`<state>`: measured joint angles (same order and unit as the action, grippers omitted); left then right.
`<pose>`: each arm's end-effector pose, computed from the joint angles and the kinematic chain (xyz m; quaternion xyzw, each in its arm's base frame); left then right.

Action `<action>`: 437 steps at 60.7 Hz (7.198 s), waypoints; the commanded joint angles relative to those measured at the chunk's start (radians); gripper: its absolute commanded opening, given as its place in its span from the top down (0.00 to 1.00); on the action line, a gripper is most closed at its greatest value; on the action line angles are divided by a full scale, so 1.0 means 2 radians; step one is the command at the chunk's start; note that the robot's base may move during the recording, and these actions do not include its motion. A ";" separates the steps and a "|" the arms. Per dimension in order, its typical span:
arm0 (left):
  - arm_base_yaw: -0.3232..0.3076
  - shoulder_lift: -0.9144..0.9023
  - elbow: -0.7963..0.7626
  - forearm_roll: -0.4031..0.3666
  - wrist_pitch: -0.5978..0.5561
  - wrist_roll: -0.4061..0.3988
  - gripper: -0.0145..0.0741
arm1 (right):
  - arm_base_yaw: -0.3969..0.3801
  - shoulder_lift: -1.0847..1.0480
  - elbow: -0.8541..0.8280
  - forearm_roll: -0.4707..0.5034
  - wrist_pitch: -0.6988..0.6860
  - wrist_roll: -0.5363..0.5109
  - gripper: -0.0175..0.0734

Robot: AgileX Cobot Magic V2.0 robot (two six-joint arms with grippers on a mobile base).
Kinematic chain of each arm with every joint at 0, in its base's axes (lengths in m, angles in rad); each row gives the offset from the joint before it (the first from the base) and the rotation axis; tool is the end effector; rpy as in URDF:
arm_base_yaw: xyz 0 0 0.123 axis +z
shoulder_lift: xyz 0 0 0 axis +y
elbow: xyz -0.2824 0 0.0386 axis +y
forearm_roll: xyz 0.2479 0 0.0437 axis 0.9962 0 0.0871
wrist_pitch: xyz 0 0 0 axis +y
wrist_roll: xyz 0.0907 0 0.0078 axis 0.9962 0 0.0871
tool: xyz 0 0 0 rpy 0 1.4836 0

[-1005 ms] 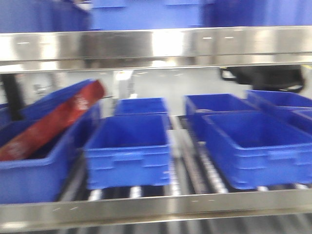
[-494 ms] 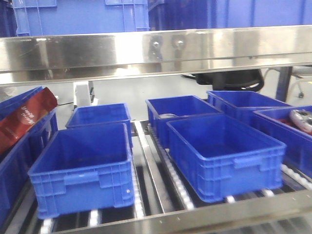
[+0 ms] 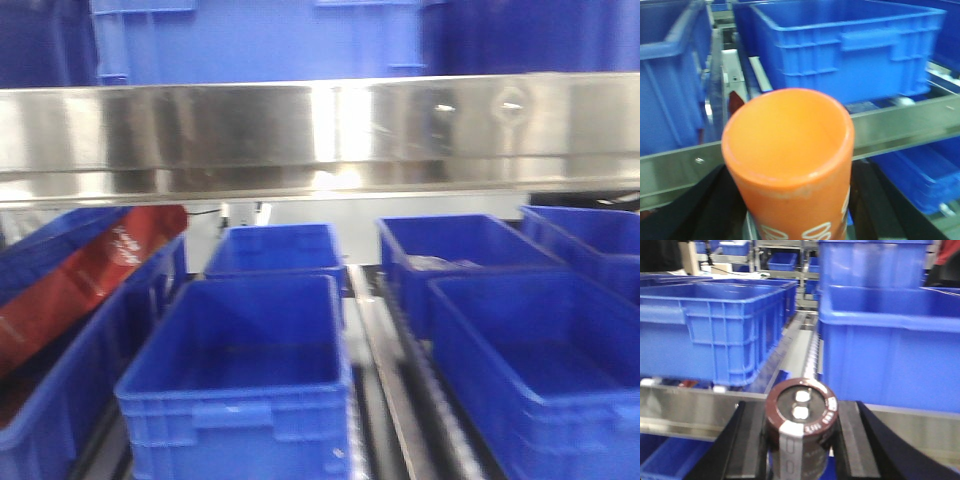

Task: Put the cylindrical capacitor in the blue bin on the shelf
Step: 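Drive up to the shelf and raise both grippers over the bins, then lower the orange cylinder into a blue bin with the left gripper, then open the left gripper and lift it out of the bin, then lower the capacitor into the blue bin and open the right gripper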

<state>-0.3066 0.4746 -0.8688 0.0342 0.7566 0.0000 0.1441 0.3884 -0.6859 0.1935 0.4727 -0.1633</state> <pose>0.0637 -0.0179 0.3971 0.1245 0.7875 -0.0755 0.5988 0.0660 0.0177 0.3727 -0.0791 0.7306 0.0841 0.6730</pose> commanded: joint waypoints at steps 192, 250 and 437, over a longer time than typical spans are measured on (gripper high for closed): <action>-0.123 0.442 -0.385 -0.077 -0.032 0.066 0.96 | 0.000 -0.001 0.001 0.003 -0.027 -0.002 0.99; -0.154 0.666 -0.497 -0.069 0.007 0.067 0.28 | 0.015 -0.001 0.001 0.010 -0.031 -0.002 0.99; -0.152 -0.029 -0.001 0.020 -0.032 -0.070 0.96 | 0.184 0.508 -0.577 0.013 0.210 -0.043 0.89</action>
<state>-0.6090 0.4207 -0.8746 0.0824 0.7037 -0.1308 0.5107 1.4907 -1.8794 0.2151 0.9104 -0.2518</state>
